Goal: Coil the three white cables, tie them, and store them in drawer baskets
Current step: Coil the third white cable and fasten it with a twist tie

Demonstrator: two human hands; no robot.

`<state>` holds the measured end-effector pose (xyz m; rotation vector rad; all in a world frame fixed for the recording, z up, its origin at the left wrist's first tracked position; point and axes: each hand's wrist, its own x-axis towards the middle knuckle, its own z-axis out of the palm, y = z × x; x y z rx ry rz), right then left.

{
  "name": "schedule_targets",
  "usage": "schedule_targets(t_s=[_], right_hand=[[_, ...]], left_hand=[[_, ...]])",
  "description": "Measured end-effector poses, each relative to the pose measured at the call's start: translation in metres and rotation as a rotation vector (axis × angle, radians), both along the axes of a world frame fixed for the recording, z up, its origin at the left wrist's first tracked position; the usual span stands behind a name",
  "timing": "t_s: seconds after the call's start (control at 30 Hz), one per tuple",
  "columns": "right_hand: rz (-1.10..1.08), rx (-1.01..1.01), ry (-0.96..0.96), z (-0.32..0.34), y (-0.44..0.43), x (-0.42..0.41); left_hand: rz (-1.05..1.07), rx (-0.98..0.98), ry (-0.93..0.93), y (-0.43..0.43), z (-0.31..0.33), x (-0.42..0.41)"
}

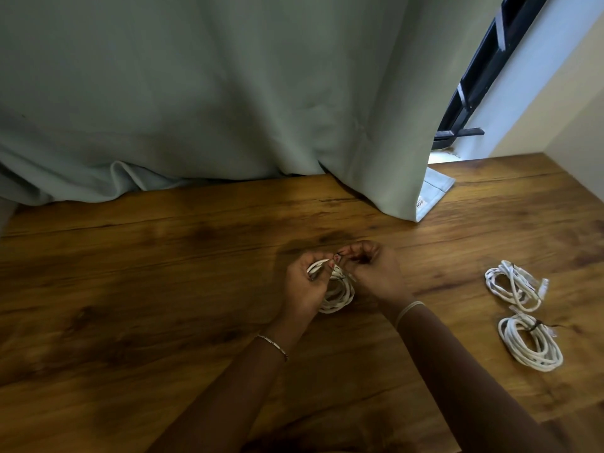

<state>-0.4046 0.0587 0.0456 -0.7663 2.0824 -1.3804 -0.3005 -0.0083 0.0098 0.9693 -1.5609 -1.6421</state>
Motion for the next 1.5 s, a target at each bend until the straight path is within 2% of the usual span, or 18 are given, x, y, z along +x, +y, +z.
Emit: schedule_targets(t_s=[0.2,0.4,0.5,0.63,0.8,1.0,1.2,1.5], right_hand=[[0.04,-0.033,-0.024,0.003,0.003,-0.003],[0.067,0.036,0.294,0.002,0.003,-0.016],[0.052,-0.026,0.307,0.009,0.001,-0.021],[0.089,-0.044,0.251,0.021,-0.003,-0.034],[0.28,0.028,0.128,0.017,0.007,-0.033],[0.21,-0.008,0.058,-0.001,0.014,-0.028],[0.233,0.082,0.15,-0.009,0.008,-0.031],[0.172,0.028,0.294,-0.004,-0.003,-0.026]], left_hand=[[0.003,0.037,-0.024,-0.001,0.002,0.001],[-0.235,0.125,-0.038,-0.007,0.008,-0.002],[-0.366,0.143,-0.088,-0.007,0.009,-0.003],[-0.322,0.18,-0.074,-0.005,0.003,0.002],[-0.278,0.235,-0.063,-0.011,0.004,0.005],[-0.337,0.219,-0.061,-0.014,0.005,0.004],[-0.351,0.207,-0.092,-0.013,0.002,0.001],[-0.287,0.199,-0.078,-0.017,0.008,-0.003]])
